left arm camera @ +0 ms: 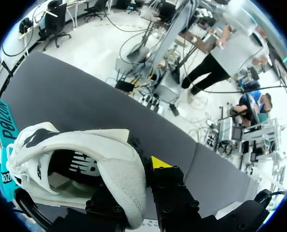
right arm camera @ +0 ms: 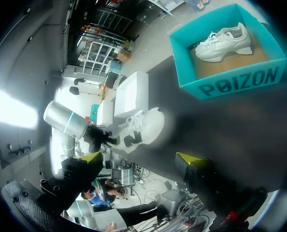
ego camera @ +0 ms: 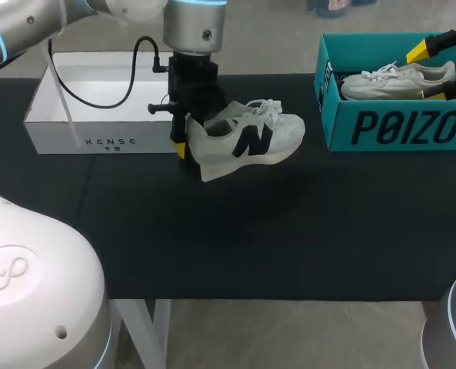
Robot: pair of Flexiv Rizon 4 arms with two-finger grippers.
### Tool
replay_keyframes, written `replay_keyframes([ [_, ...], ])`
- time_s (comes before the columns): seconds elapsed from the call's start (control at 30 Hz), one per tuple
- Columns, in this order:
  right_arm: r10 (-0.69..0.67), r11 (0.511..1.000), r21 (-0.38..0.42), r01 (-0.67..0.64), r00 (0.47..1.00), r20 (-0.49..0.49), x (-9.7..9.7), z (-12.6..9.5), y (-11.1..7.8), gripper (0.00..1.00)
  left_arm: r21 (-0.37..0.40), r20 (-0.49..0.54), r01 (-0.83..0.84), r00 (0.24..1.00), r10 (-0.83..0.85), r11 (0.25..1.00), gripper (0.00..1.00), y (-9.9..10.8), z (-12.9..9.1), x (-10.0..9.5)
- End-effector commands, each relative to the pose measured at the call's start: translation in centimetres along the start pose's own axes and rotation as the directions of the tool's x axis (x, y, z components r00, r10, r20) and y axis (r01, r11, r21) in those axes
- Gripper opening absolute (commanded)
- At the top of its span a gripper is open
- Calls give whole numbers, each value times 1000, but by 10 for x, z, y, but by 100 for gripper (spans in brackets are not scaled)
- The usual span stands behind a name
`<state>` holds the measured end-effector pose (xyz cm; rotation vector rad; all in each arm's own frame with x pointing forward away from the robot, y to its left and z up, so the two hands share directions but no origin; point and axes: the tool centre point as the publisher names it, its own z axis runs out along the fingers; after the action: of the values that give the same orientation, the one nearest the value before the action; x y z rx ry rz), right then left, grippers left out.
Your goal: Take the shoe out of the shoebox, open the shoe tongue, remove and reinsert the insole, then place the shoe into the shoebox
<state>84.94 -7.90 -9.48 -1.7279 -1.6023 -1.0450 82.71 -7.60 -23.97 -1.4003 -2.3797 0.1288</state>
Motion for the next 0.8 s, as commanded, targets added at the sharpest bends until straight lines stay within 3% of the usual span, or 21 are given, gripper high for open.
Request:
replay_keyframes([
  [0.03, 2, 1000, 1, -2, 1000, 3, 0, 0, 1, 100, -3, 4, 0, 1000, 0, 1000, 0, -1, -1, 1],
  [0.13, 2, 1000, 1, -2, 1000, 3, 0, 0, 1, 100, -10, -2, -36, 999, 36, 999, 0, 8, -4, 5],
  [0.27, 2, 1000, 1, -2, 1000, 3, 0, 0, 1, 100, -132, 10, -180, 983, 183, 975, 0, 34, -30, 30],
  [0.5, 2, 1000, 1, -2, 1000, 3, 0, 0, 1, 100, -249, -119, -341, 940, 321, 906, 0, 74, -66, 50],
  [0.63, 2, 1000, 1, -2, 1000, 3, 0, 0, 1, 100, -177, -95, -404, 914, 393, 897, 0, 100, -83, 58],
  [0.8, 2, 1000, 1, -2, 1000, 3, 0, 0, 1, 100, -177, -95, -404, 914, 393, 897, 0, 100, -83, 58],
])
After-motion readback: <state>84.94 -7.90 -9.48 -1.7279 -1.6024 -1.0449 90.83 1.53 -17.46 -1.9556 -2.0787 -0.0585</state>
